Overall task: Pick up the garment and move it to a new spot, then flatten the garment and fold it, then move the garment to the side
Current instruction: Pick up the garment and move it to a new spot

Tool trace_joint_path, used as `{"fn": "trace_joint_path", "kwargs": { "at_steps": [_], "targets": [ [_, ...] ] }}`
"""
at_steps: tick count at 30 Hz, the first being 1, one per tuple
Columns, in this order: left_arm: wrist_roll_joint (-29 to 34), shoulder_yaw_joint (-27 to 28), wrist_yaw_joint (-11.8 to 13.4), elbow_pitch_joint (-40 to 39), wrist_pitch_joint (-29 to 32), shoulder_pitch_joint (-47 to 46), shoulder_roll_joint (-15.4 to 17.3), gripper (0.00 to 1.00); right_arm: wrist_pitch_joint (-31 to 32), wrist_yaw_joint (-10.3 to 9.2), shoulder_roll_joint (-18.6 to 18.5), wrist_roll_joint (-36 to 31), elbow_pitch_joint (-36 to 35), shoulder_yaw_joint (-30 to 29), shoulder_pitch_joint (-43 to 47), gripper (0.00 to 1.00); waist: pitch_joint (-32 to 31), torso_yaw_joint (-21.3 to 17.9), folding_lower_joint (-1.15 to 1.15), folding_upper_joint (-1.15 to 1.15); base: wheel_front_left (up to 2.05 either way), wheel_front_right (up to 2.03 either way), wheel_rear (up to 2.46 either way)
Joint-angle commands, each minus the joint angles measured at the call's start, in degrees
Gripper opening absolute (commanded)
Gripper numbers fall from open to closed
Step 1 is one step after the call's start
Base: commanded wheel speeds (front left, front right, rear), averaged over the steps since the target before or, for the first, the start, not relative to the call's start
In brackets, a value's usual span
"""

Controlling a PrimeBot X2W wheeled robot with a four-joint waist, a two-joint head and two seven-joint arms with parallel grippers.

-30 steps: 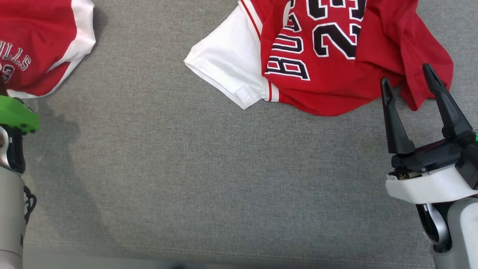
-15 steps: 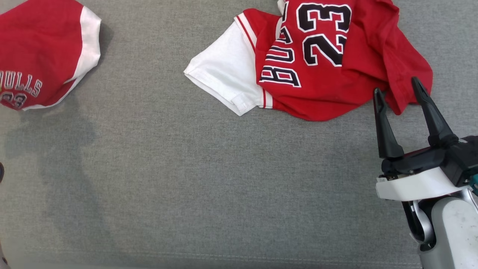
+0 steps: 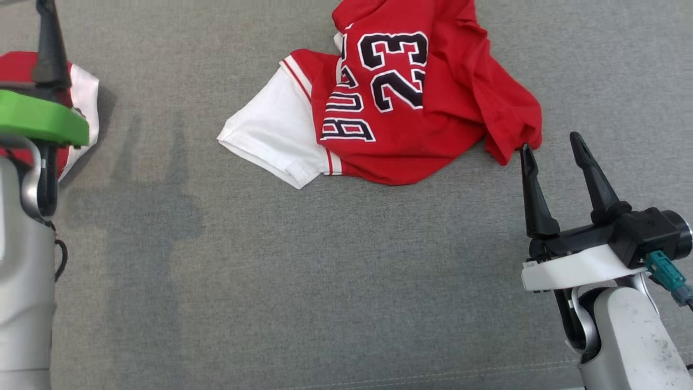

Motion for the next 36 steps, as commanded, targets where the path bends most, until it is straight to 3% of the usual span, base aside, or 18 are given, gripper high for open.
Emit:
{"fn": "trace_joint_path", "kwargs": {
  "at_steps": [1,13,36],
  "targets": [
    [-0.2,-0.4,-0.2,-0.3,0.0,1.9,-0.4,1.00,-0.4,-0.08,0.4,0.4,0.8,0.2,-0.2,1.00,-3.5,-3.3,0.00,0.00,0.00,0.00,0.00],
    [-0.4,0.3,0.0,-5.1,0.0,15.3,-4.3,1.00,-0.8,-0.08,1.6,1.0,5.2,0.4,0.7,1.00,-7.9,-5.1,0.00,0.00,0.00,0.00,0.00],
    [2.0,8.2,0.5,-18.3,0.0,39.2,-9.3,1.00,-0.8,-0.08,2.3,1.5,8.5,0.7,3.8,1.00,-14.9,-2.8,0.00,0.00,0.00,0.00,0.00]
  ]
}}
